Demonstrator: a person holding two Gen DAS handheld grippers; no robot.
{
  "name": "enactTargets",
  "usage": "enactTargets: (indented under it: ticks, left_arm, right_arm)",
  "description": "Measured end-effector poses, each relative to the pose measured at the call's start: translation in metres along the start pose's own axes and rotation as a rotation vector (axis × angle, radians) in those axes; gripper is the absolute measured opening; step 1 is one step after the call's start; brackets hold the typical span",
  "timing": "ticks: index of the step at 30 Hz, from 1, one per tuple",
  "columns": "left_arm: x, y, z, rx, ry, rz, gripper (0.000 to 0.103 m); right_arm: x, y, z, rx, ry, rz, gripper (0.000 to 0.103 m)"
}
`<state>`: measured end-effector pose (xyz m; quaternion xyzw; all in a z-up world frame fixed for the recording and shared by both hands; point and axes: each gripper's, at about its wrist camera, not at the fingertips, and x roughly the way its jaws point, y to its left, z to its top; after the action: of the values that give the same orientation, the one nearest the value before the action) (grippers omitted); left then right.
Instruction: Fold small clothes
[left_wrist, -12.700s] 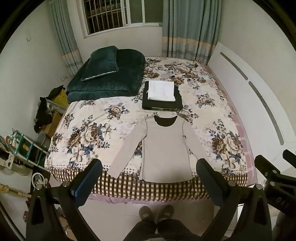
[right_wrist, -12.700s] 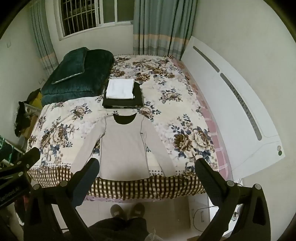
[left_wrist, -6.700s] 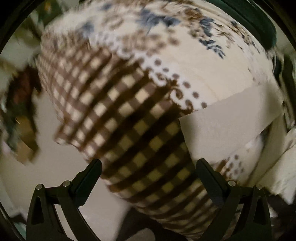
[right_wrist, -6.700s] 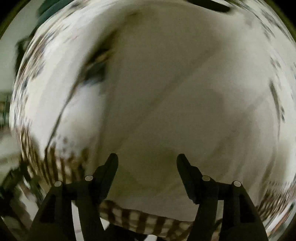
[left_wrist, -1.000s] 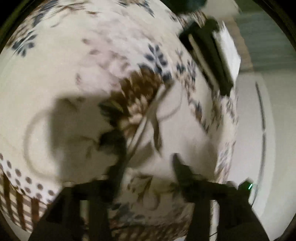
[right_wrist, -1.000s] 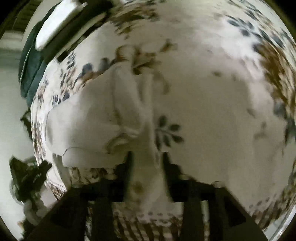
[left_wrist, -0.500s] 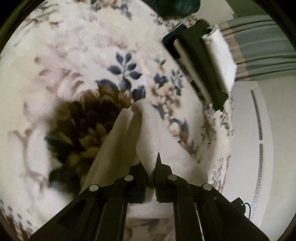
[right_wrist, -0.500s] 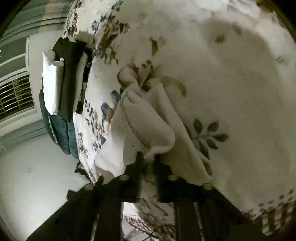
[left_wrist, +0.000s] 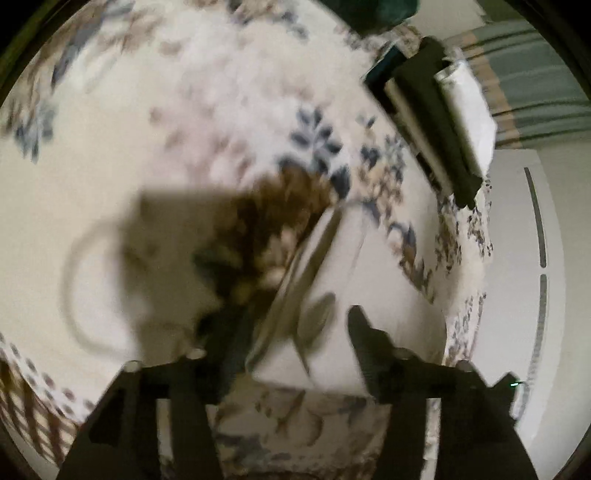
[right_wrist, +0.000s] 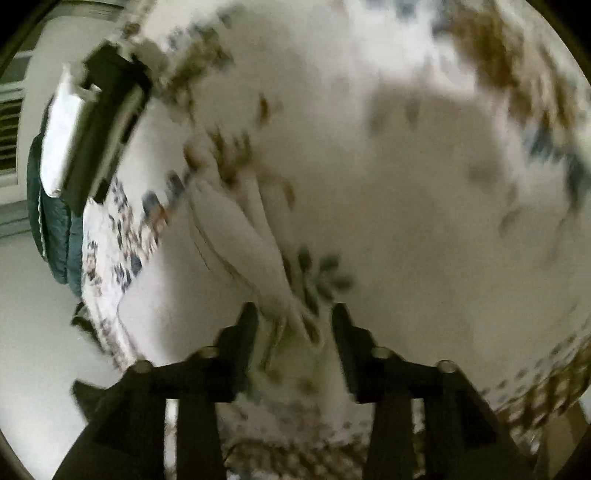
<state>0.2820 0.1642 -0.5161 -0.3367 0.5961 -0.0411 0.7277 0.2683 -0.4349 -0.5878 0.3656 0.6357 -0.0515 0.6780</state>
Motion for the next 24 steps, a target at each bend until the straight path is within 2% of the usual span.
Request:
enactTargets:
  ticks: [2,3,6,9,10,11,12,13,15,17,20,21,23,24]
  left_arm:
    - [0.005,-0.011,0.013,0.052,-0.02,0.01,0.056]
    - [0.011,-0.018,0.023,0.076,-0.028,0.011,0.056]
    - [0.039,-0.033,0.049,0.122,-0.012,0.006,0.056]
    - [0.068,-0.039,0.066,0.112,0.017,-0.008,0.054]
    - [0.073,-0.04,0.068,0.104,0.015,-0.016,0.054]
    - [0.076,-0.043,0.069,0.114,0.005,-0.037,0.053]
    - [0.079,-0.048,0.068,0.134,0.005,-0.044,0.031]
    - [0.082,-0.05,0.066,0.153,0.011,-0.024,0.01]
    - [0.083,-0.047,0.063,0.16,-0.005,-0.022,0.008]
    - [0.083,-0.035,0.064,0.14,-0.012,-0.013,0.008]
    - [0.084,-0.02,0.068,0.086,0.013,-0.081,0.009]
    - [0.082,-0.021,0.068,0.088,0.027,-0.105,0.012]
    - [0.078,-0.021,0.069,0.084,0.057,-0.123,0.02]
    - [0.074,-0.019,0.068,0.083,0.071,-0.149,0.029]
  right_arm:
    - [-0.006,0.017,0.015,-0.049,-0.055,0.031,0.06]
    - [-0.004,0.022,0.023,-0.054,-0.058,0.045,0.061]
    - [0.019,0.041,0.05,-0.062,-0.029,0.087,0.061]
    - [0.051,0.053,0.071,-0.056,0.044,0.111,0.061]
    - [0.057,0.056,0.074,-0.057,0.058,0.107,0.06]
    - [0.062,0.06,0.077,-0.062,0.062,0.11,0.051]
    - [0.067,0.063,0.078,-0.066,0.063,0.107,0.029]
    - [0.07,0.065,0.078,-0.07,0.068,0.104,0.023]
    - [0.069,0.063,0.079,-0.059,0.031,0.105,0.01]
    - [0.068,0.052,0.078,-0.023,0.019,0.097,0.008]
    - [0.077,0.043,0.079,0.007,0.04,0.093,0.008]
    - [0.079,0.046,0.078,-0.006,0.058,0.098,0.009]
    - [0.077,0.048,0.08,-0.009,0.086,0.112,0.014]
    - [0.076,0.049,0.082,-0.002,0.104,0.131,0.029]
